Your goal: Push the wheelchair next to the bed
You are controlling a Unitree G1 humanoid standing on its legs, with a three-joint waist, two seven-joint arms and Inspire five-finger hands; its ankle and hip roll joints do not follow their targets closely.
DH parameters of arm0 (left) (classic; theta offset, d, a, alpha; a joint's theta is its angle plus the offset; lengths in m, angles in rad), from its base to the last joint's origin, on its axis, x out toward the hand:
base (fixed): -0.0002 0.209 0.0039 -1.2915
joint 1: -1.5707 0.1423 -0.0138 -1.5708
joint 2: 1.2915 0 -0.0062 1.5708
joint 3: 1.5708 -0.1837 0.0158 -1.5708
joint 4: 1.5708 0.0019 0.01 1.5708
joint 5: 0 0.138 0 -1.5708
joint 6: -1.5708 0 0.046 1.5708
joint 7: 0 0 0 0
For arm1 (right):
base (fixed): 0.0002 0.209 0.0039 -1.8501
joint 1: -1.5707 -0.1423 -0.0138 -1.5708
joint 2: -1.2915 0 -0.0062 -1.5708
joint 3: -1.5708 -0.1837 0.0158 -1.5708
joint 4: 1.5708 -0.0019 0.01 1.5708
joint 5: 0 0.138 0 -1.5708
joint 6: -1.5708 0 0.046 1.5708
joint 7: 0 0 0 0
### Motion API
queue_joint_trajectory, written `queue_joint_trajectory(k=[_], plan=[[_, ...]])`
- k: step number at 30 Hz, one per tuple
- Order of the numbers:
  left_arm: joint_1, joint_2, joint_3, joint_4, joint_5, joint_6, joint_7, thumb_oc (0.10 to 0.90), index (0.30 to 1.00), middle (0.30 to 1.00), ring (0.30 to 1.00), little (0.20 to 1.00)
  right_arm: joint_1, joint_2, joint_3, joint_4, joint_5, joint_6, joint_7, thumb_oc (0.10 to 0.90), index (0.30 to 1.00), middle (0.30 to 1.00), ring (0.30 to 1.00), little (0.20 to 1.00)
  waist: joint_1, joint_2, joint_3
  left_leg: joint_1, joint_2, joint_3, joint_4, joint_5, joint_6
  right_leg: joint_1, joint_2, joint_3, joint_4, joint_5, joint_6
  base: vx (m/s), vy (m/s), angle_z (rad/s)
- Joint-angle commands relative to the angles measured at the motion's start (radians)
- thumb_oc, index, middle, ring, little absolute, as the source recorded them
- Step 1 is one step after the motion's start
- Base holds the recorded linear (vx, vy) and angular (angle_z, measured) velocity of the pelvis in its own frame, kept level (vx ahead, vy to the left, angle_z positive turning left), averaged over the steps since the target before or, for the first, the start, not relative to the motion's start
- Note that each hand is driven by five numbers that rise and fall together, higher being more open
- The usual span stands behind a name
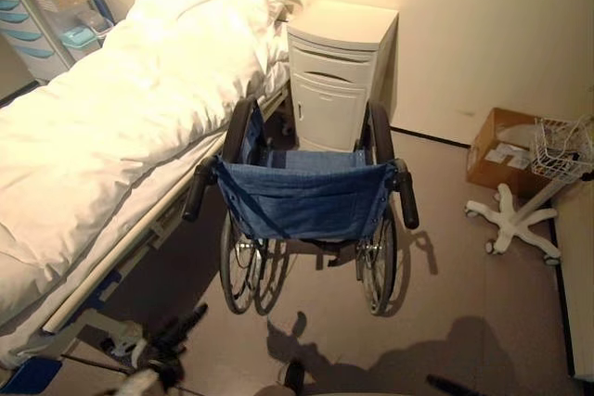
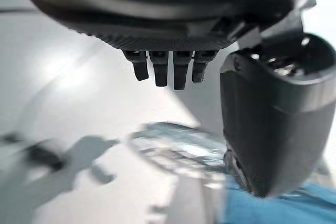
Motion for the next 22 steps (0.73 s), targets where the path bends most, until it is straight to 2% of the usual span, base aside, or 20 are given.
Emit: queue_joint_trajectory(k=[1,3,4,8,11,13,14,16,22], plan=[[-0.048,0.016,0.004,0.068,-0.039,-0.160,-0.050,0.800,0.900,0.900,0.900,0.900,-0.023,-0.077,0.031,0.075,0.012,-0.080,0.122,0.800,0.900,0.900,0.900,0.900,0.011,0.038,-0.027,0.061,0.018,0.048,0.003,-0.090,-0.032,-0.119,0.025,0.003,0.046,0.105,-0.019,0.00,0.000,0.00],[-0.061,-0.004,-0.018,0.145,-0.048,-0.139,-0.072,0.800,0.900,0.900,0.900,0.900,-0.035,-0.071,0.050,0.135,-0.026,-0.067,0.155,0.800,0.900,0.900,0.900,0.900,0.007,0.041,-0.028,0.061,0.018,0.054,0.003,-0.092,-0.030,-0.121,0.025,0.007,0.048,0.104,-0.020,0.00,0.000,0.00],[-0.081,-0.025,-0.050,0.239,-0.020,-0.140,-0.076,0.800,0.900,0.900,0.900,0.900,-0.049,-0.059,0.087,0.182,-0.079,-0.052,0.160,0.800,0.900,0.900,0.900,0.900,0.001,0.043,-0.032,0.062,0.018,0.058,0.003,-0.095,-0.027,-0.123,0.025,0.011,0.051,0.102,-0.020,0.00,0.000,0.00],[-0.097,-0.050,-0.110,0.352,0.086,-0.128,-0.052,0.800,0.900,0.900,0.900,0.900,-0.060,-0.042,0.153,0.215,-0.184,-0.014,0.184,0.800,0.900,0.900,0.900,0.900,-0.008,0.044,-0.038,0.064,0.017,0.060,0.003,-0.098,-0.024,-0.125,0.026,0.018,0.057,0.097,-0.022,0.00,0.000,0.00],[-0.103,-0.083,-0.161,0.432,0.121,-0.062,-0.025,0.800,0.900,0.900,0.900,0.900,-0.068,-0.016,0.219,0.220,-0.263,-0.015,0.205,0.800,0.900,0.900,0.900,0.900,-0.014,0.045,-0.041,0.063,0.014,0.059,0.003,-0.099,-0.020,-0.129,0.028,0.026,0.066,0.093,-0.024,0.00,0.010,-0.04],[-0.104,-0.092,-0.175,0.453,0.156,-0.032,-0.012,0.800,0.900,0.900,0.900,0.900,-0.069,-0.009,0.232,0.221,-0.269,-0.018,0.208,0.800,0.900,0.900,0.900,0.900,-0.016,0.045,-0.042,0.063,0.014,0.057,0.003,-0.099,-0.019,-0.131,0.028,0.030,0.069,0.093,-0.024,0.00,0.009,-0.10],[-0.107,-0.104,-0.191,0.473,0.182,-0.042,0.002,0.800,0.900,0.900,0.900,0.900,-0.072,0.001,0.245,0.220,-0.288,-0.020,0.208,0.800,0.900,0.900,0.900,0.900,-0.020,0.044,-0.043,0.063,0.013,0.056,0.003,-0.100,-0.017,-0.133,0.029,0.034,0.071,0.093,-0.024,0.00,0.009,-0.07],[-0.116,-0.116,-0.213,0.472,0.157,-0.017,-0.002,0.800,0.900,0.900,0.900,0.900,-0.075,0.009,0.268,0.227,-0.337,-0.024,0.221,0.800,0.900,0.900,0.900,0.900,-0.022,0.045,-0.043,0.065,0.011,0.055,0.003,-0.104,-0.014,-0.133,0.030,0.036,0.074,0.089,-0.026,0.00,0.005,-0.02],[-0.127,-0.124,-0.273,0.458,0.235,-0.021,0.026,0.800,0.900,0.900,0.900,0.900,-0.089,0.014,0.294,0.245,-0.346,-0.024,0.205,0.800,0.900,0.900,0.900,0.900,-0.016,0.049,-0.041,0.066,0.005,0.043,0.003,-0.108,-0.010,-0.133,0.029,0.036,0.079,0.086,-0.026,0.00,0.000,0.00]])
